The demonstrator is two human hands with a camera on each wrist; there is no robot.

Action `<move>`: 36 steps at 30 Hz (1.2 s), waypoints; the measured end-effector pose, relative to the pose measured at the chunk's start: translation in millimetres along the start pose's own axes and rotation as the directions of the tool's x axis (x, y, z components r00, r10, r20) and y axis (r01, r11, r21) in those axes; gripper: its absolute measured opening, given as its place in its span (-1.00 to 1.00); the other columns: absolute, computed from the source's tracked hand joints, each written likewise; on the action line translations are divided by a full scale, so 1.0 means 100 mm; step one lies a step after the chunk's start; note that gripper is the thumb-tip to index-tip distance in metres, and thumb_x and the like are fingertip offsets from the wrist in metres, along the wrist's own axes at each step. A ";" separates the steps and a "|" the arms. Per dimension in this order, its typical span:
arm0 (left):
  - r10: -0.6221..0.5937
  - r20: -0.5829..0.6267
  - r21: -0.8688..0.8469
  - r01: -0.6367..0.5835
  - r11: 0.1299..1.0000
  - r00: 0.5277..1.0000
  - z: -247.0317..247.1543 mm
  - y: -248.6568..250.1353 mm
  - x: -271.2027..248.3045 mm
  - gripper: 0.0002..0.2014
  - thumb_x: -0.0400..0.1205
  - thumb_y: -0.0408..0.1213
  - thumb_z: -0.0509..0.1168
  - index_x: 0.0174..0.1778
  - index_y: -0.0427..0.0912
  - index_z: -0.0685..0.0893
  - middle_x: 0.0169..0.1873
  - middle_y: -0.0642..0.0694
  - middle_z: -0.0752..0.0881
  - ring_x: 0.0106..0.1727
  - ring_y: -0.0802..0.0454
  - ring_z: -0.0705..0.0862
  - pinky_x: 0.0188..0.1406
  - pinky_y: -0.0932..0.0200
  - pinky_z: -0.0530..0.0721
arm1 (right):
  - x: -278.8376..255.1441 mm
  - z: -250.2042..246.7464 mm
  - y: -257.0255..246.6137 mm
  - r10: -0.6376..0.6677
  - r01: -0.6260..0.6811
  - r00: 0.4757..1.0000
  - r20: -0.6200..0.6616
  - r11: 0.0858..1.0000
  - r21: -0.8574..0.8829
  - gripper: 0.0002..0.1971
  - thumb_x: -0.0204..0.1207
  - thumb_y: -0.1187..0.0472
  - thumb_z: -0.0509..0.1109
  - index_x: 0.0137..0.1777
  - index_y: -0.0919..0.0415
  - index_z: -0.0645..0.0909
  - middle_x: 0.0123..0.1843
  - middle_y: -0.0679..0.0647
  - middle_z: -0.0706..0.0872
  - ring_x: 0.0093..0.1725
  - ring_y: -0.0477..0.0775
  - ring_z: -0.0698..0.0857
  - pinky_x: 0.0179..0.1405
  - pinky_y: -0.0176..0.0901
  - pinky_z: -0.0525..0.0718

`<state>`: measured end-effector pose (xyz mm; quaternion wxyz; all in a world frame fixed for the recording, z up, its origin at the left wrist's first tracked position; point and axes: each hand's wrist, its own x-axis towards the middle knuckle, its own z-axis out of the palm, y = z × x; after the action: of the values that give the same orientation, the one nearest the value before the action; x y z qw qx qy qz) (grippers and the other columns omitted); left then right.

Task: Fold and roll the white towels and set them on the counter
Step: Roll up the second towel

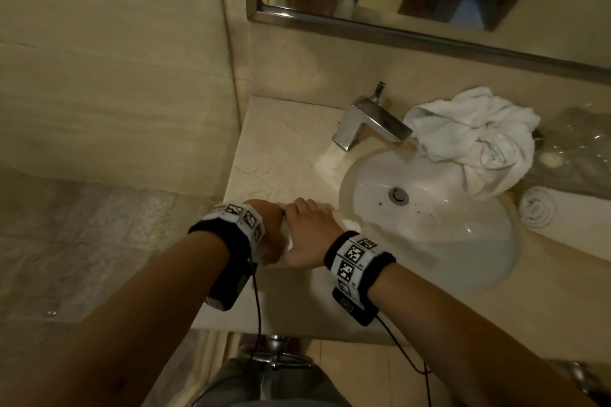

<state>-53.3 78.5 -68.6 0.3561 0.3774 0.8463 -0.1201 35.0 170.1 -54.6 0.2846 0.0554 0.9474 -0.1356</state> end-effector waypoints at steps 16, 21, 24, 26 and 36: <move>-0.112 -0.372 -0.193 0.041 0.980 0.922 0.24 -0.51 -0.24 0.14 0.00 0.65 0.25 0.44 0.07 0.22 0.32 -0.02 0.42 0.32 -0.13 0.42 0.26 -0.17 0.47 | 0.33 -0.30 0.00 0.173 -0.181 0.975 0.140 0.983 0.040 -0.41 -0.30 0.15 0.45 -0.11 0.15 0.65 -0.18 0.07 0.74 -0.27 0.16 0.73 -0.30 0.04 0.79; -0.344 -0.369 -0.703 -0.018 0.711 0.864 0.50 -0.50 -0.28 0.02 0.04 0.51 0.43 0.30 -0.08 0.47 0.20 -0.08 0.50 0.23 -0.08 0.53 0.28 0.00 0.55 | 0.36 -0.28 0.12 0.156 -0.171 0.980 0.124 0.977 0.130 -0.05 -0.27 0.12 0.55 0.29 -0.03 0.41 0.07 -0.01 0.65 -0.07 0.14 0.66 -0.07 0.06 0.75; -0.412 -0.260 -0.862 -0.018 0.507 0.873 0.47 -0.56 -0.25 -0.11 0.24 0.25 0.55 0.39 -0.16 0.43 0.34 -0.15 0.52 0.30 -0.11 0.54 0.33 0.01 0.54 | 0.26 -0.28 0.28 0.168 -0.187 0.982 0.082 0.918 0.349 -0.10 -0.11 0.07 0.69 0.33 -0.05 0.44 0.26 -0.08 0.60 0.17 0.08 0.62 0.18 0.05 0.65; -0.452 -0.178 -0.929 0.002 0.371 0.874 0.45 -0.60 -0.21 -0.13 0.34 0.17 0.53 0.46 -0.20 0.36 0.40 -0.22 0.50 0.35 -0.16 0.53 0.33 0.00 0.51 | 0.19 -0.29 0.43 0.223 -0.236 0.971 0.088 0.831 0.503 -0.19 0.01 0.01 0.72 0.31 -0.01 0.50 0.30 -0.06 0.59 0.24 0.05 0.59 0.28 0.05 0.59; -0.492 0.105 -0.935 0.254 0.248 0.864 0.24 -0.62 -0.01 0.00 0.30 0.37 0.41 0.45 -0.37 0.47 0.42 -0.32 0.53 0.33 -0.28 0.58 0.22 -0.01 0.57 | -0.11 0.03 0.73 0.510 -0.367 0.814 0.279 0.078 0.927 -0.04 0.20 -0.37 0.55 0.50 0.18 0.42 0.30 0.09 0.64 0.07 0.04 0.63 -0.05 -0.12 0.61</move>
<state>-85.0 23.9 -89.4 0.3746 -0.0947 0.8578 0.3390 59.2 238.4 -67.0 0.1594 0.5058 0.6106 -0.5881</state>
